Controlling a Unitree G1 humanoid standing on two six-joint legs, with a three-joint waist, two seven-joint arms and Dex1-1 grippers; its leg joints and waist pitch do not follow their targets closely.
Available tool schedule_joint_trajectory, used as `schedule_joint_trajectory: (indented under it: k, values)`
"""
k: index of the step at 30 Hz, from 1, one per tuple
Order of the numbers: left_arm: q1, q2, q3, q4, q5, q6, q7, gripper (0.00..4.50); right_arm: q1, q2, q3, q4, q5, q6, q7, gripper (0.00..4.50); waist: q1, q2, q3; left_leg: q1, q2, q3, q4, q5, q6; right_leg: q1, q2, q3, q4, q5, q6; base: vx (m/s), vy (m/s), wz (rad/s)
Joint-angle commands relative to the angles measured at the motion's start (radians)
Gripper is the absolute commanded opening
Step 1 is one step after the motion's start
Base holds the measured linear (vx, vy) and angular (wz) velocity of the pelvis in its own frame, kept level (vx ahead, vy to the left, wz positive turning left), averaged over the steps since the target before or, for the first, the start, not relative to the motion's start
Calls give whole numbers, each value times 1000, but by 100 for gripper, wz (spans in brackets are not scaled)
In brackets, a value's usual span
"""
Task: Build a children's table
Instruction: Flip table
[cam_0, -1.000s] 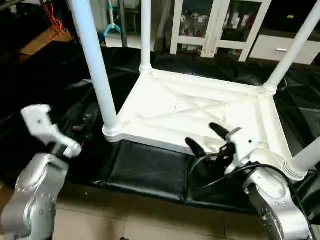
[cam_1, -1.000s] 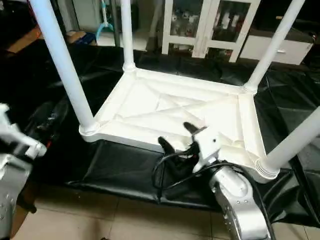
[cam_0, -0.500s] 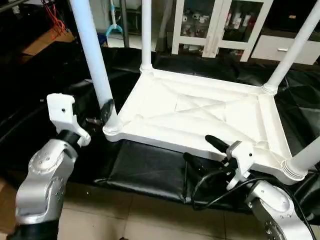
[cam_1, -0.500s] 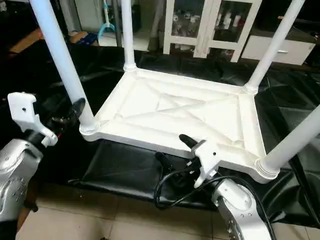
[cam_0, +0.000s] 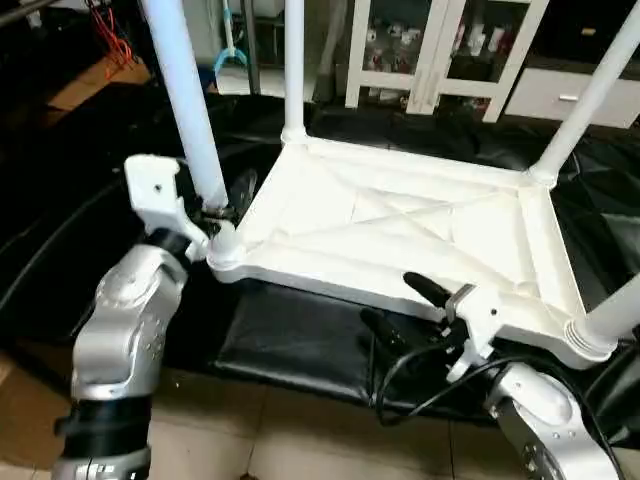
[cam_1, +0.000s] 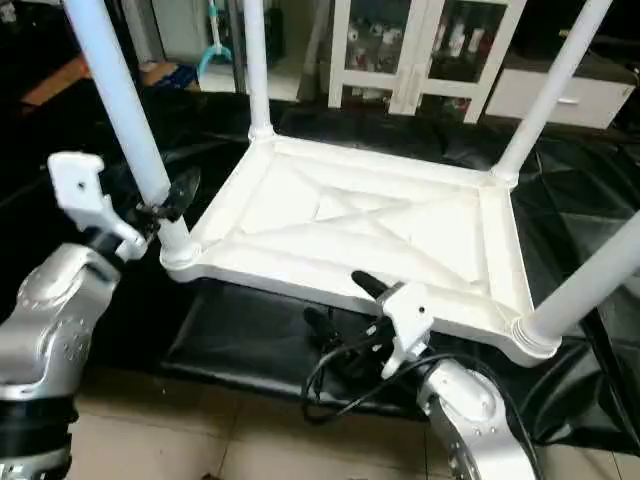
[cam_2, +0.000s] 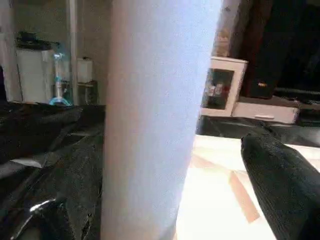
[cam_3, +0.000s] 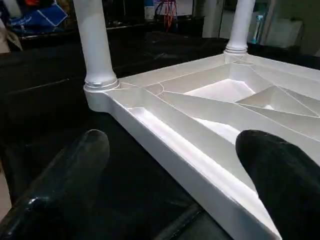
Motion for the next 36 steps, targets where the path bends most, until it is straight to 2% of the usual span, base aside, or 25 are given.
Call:
schedule_joint_trajectory:
  k: [1,2,7,17,26,30,36]
  values:
    - [-14,1,25,18,18,13,44,426,-8,0,-4,-13,-11,-5,-13,450,-5,15,-51,2,93,-42,-99,-89,24,42,-97,47,-60,49,-250,0,0,0]
    - [-14,1,25,18,18,13,44,404,-8,0,-4,-13,-11,-5,-13,450,-6,13,-53,2,92,-41,-98,-83,26,42,-96,47,-60,55,-250,0,0,0]
    - [-13,6,36,28,18,12,43,374,-11,3,-4,-11,-14,-5,-19,450,-5,16,-50,4,94,-41,-101,-105,24,38,-96,46,-62,30,-254,0,0,0]
    - [-22,-6,51,39,0,20,54,274,-17,8,-3,-5,-17,-12,-23,450,-7,16,-49,3,94,-41,-102,-112,21,38,-97,48,-64,19,-253,0,0,0]
    - [-23,-12,53,42,-6,25,60,212,-19,13,-2,-5,-17,-13,-27,450,-7,17,-46,2,94,-41,-103,-124,23,37,-97,49,-67,-12,-252,0,0,0]
    - [-31,-36,93,48,-47,42,86,201,-22,16,-2,-1,-18,-14,-28,450,-6,17,-45,1,93,-40,-102,-112,28,37,-99,50,-67,-18,-254,0,0,0]
    - [-31,-34,93,53,-26,36,105,199,-23,21,-5,3,-9,-3,-30,450,-6,19,-46,0,93,-41,-101,-100,37,36,-98,49,-67,-19,-250,0,0,0]
